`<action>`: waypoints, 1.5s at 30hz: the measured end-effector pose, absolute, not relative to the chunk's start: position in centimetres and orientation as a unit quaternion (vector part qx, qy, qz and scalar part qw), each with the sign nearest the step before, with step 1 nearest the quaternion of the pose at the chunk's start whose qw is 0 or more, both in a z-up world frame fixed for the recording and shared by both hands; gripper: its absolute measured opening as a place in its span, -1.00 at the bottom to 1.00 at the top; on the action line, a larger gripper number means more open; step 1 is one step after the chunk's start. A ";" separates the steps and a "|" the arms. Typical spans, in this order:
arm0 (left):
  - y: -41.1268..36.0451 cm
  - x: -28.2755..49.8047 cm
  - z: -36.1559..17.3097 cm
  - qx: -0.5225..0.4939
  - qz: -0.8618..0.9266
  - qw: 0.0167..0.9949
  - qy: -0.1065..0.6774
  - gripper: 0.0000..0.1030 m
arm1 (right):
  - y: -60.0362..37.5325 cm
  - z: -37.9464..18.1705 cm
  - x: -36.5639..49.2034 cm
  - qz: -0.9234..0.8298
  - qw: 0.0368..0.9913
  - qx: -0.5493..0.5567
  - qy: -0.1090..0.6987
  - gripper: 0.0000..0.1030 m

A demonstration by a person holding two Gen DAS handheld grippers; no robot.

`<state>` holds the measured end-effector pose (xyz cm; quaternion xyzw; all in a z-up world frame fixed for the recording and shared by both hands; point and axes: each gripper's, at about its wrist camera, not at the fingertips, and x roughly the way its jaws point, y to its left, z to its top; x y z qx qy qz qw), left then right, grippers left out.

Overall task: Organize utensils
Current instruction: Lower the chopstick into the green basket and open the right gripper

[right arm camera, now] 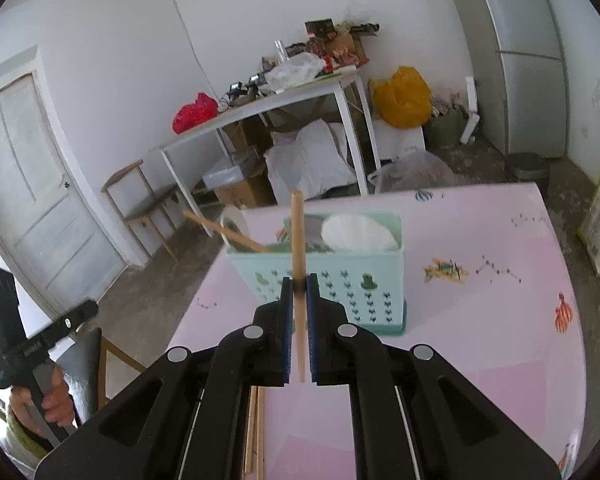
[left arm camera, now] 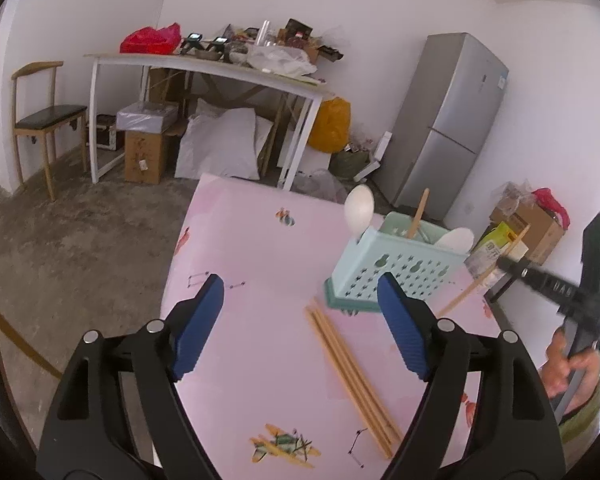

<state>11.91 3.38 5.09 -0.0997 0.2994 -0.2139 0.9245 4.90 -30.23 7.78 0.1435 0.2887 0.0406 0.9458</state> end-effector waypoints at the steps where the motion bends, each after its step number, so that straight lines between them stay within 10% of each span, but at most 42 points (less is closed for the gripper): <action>1: 3.5 11.7 5.0 -0.100 -0.211 0.925 0.301 0.48 | -30.2 8.2 5.0 0.043 0.948 0.140 0.283 -0.86; 21: 6.3 9.8 2.1 -0.103 -0.146 0.926 0.332 0.55 | -27.5 20.2 11.5 0.126 0.979 0.055 0.148 -0.87; 45: 6.0 11.2 1.1 -0.107 -0.140 0.921 0.347 0.55 | -26.4 18.0 13.6 0.097 0.982 -0.031 0.161 -0.87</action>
